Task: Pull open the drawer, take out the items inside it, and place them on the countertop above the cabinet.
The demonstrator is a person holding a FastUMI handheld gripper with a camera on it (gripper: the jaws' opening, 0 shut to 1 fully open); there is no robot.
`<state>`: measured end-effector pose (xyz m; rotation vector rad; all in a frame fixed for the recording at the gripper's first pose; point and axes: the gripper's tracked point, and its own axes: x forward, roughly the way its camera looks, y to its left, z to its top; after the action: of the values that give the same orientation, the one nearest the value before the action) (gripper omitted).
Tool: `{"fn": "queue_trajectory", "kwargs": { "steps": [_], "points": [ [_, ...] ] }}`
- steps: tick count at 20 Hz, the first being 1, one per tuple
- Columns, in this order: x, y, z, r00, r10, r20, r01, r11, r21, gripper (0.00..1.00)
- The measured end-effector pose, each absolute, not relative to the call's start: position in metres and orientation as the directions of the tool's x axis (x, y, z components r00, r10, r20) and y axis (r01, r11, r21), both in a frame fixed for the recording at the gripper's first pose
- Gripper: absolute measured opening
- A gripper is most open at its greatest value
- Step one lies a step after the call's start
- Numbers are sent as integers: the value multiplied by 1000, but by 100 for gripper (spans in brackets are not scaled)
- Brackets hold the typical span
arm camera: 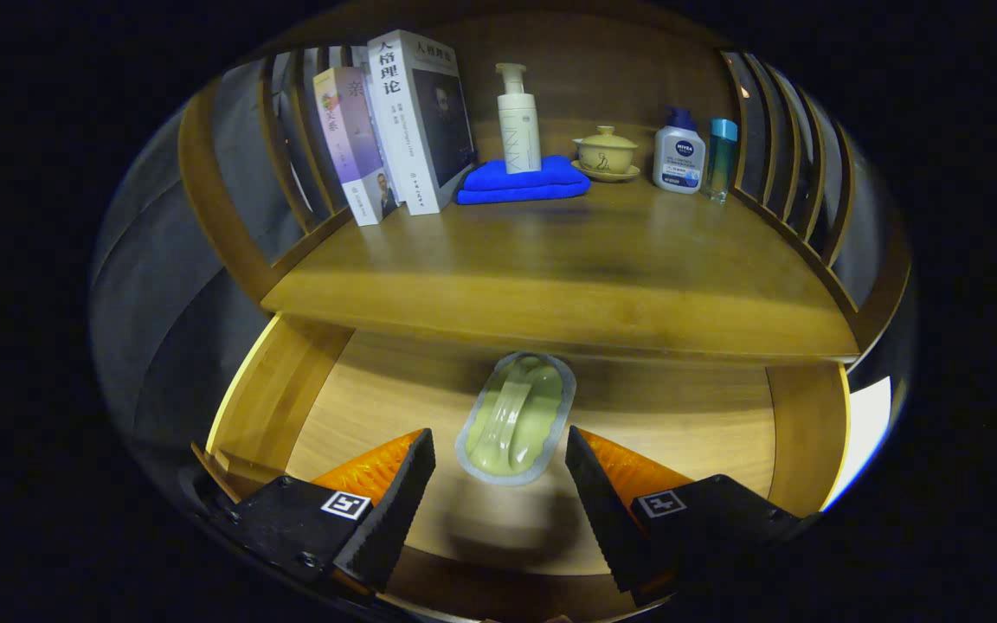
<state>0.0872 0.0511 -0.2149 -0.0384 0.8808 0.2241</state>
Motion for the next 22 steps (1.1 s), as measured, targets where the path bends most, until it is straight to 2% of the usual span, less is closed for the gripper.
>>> {"fn": "queue_trajectory", "kwargs": {
  "steps": [7,11,17,21,22],
  "points": [
    [91,64,-238,507,165,-846,-202,977,70,96],
    [110,65,-215,547,172,-819,-169,981,93,92],
    [119,68,-235,487,121,-865,-197,980,26,92],
    [127,60,-252,468,66,-881,-170,985,-16,77],
    [128,57,-257,461,48,-886,-157,987,-28,68]
  ]
}}
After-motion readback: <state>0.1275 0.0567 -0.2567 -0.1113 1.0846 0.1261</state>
